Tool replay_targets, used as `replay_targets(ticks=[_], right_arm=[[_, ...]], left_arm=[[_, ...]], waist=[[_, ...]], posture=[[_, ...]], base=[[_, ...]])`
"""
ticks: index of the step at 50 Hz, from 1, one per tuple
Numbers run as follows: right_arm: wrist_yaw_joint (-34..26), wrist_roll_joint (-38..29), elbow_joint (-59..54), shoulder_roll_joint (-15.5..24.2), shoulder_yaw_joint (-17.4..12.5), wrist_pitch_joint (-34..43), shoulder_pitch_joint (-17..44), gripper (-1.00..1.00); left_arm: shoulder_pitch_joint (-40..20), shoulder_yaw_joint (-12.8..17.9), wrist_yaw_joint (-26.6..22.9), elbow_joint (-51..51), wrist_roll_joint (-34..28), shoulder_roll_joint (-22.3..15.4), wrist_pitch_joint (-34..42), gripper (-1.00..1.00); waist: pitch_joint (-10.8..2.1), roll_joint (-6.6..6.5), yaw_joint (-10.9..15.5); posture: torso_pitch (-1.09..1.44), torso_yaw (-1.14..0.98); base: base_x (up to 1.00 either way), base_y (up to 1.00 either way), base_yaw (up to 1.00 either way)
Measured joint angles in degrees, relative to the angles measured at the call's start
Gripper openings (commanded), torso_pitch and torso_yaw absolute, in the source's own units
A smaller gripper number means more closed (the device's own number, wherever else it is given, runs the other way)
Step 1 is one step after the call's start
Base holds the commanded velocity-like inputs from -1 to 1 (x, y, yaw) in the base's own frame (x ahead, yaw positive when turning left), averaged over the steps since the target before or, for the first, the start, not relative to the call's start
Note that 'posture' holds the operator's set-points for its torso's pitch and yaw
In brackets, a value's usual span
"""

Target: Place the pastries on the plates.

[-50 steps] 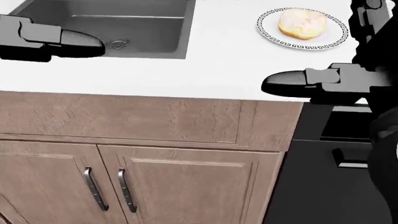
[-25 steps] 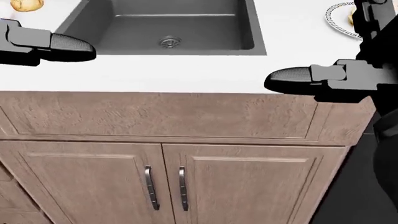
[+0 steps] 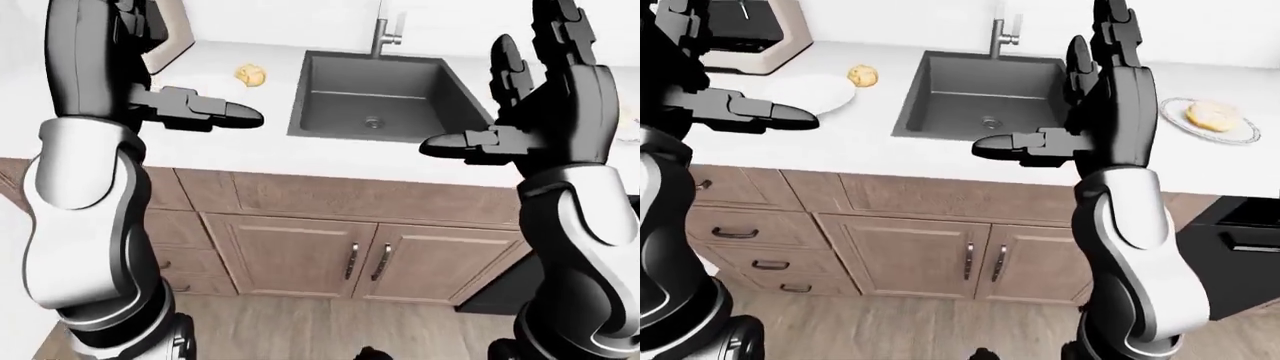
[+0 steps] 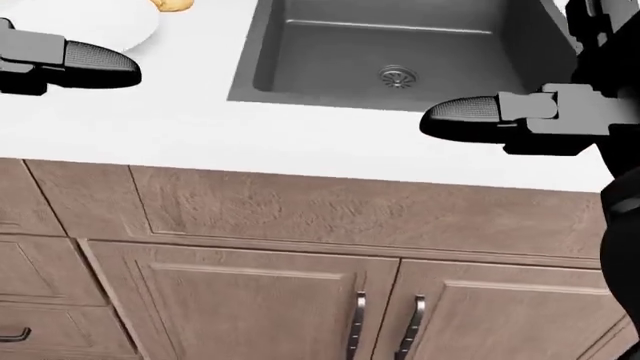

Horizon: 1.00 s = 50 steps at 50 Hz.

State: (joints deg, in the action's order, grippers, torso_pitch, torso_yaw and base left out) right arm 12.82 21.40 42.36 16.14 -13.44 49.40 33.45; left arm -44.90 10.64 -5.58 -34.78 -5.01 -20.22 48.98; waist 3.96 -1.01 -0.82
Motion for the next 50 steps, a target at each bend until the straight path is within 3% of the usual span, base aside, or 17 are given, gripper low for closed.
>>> replay_targets(ticks=[4,11,12,13,14,16,18,21,25,28,33,35,41,50], right_arm=[[0.2,0.5,0.1,-0.1,0.5,-0.3,-0.3,1.00],[-0.3,-0.3,0.4,0.7,1.0,0.1,-1.2,1.00],[-0.6,-0.8,0.5,0.7,0.9,0.1,-1.1,1.00],[-0.8,-1.1,0.7,0.5,0.7,0.1,-1.3,1.00],[-0.9,-1.4,0.6,0.3,0.4,0.3,-1.9,1.00],[-1.0,-1.8,-0.5,-0.1,0.1,1.1,-2.2,1.00],[-1.1,-1.8,-0.5,0.0,-0.2,1.3,-1.5,1.00],[-1.2,-1.8,1.4,0.2,-0.5,0.0,-1.0,1.00],[-1.0,-1.8,1.2,0.3,-0.7,-0.7,-0.7,1.00],[-0.6,-0.9,0.9,-0.9,-0.1,0.0,-1.9,1.00],[-0.2,0.4,0.0,0.4,-0.3,1.6,-0.6,1.00],[0.1,0.7,1.1,1.0,-0.9,1.7,0.3,1.00],[1.4,2.2,1.6,3.3,-2.3,4.6,3.1,1.00],[0.6,3.1,-8.7,10.7,-0.5,9.2,19.4,1.00]], left_arm=[[0.9,0.6,0.1,0.3,-0.2,-0.1,0.4,1.00],[1.0,0.4,0.0,-0.8,-0.1,0.0,0.1,1.00],[1.1,0.2,0.0,-0.7,-0.1,0.1,-0.1,1.00],[1.7,0.0,0.0,-0.7,-0.1,0.4,-0.2,1.00],[2.1,-0.5,-0.1,-0.3,0.0,0.7,-0.1,1.00],[2.0,-1.3,-0.6,0.7,0.4,0.7,0.7,1.00],[1.5,-1.0,-0.8,0.2,0.5,0.5,0.9,1.00],[0.9,-0.1,-0.4,-1.8,0.1,0.2,-0.2,1.00],[0.5,-0.2,-0.3,-1.9,-0.3,0.0,-1.2,1.00],[2.0,0.5,-0.3,-1.3,-0.5,0.0,-0.9,1.00],[2.0,0.8,-0.3,0.4,-0.7,-0.3,0.8,1.00],[1.5,1.0,-0.4,-0.2,-0.7,-0.5,0.6,1.00],[0.7,0.4,-0.7,-0.3,-0.2,-0.8,0.4,1.00],[1.5,0.9,-0.8,-0.9,0.4,-1.0,-0.1,1.00]], waist=[[-0.16,1.42,0.8],[-1.14,2.04,0.5],[-0.98,1.88,0.5],[-0.07,0.46,0.8],[0.64,-0.03,0.7],[0.11,2.63,0.5],[-1.37,3.55,0.4],[-2.14,1.97,0.2],[-1.72,-2.12,0.3],[-0.07,-0.39,1.5],[-0.15,2.59,1.7],[-0.56,4.38,2.0],[-0.87,2.77,1.6],[-0.88,1.69,1.1]], posture=[[0.00,0.00],[0.00,0.00],[0.00,0.00],[0.00,0.00],[0.00,0.00],[0.00,0.00],[0.00,0.00],[0.00,0.00],[0.00,0.00],[0.00,0.00],[0.00,0.00],[0.00,0.00],[0.00,0.00],[0.00,0.00]], base=[[0.00,0.00,0.00],[0.00,0.01,0.00],[0.00,0.28,0.00],[0.00,0.29,0.00],[0.00,0.29,0.00],[0.00,0.30,0.00],[0.00,0.28,0.00],[0.00,0.29,0.00],[0.00,0.05,0.00],[0.00,0.00,0.00],[0.00,0.00,0.00],[0.00,0.00,0.00],[0.00,0.00,0.00],[0.00,0.00,0.00]])
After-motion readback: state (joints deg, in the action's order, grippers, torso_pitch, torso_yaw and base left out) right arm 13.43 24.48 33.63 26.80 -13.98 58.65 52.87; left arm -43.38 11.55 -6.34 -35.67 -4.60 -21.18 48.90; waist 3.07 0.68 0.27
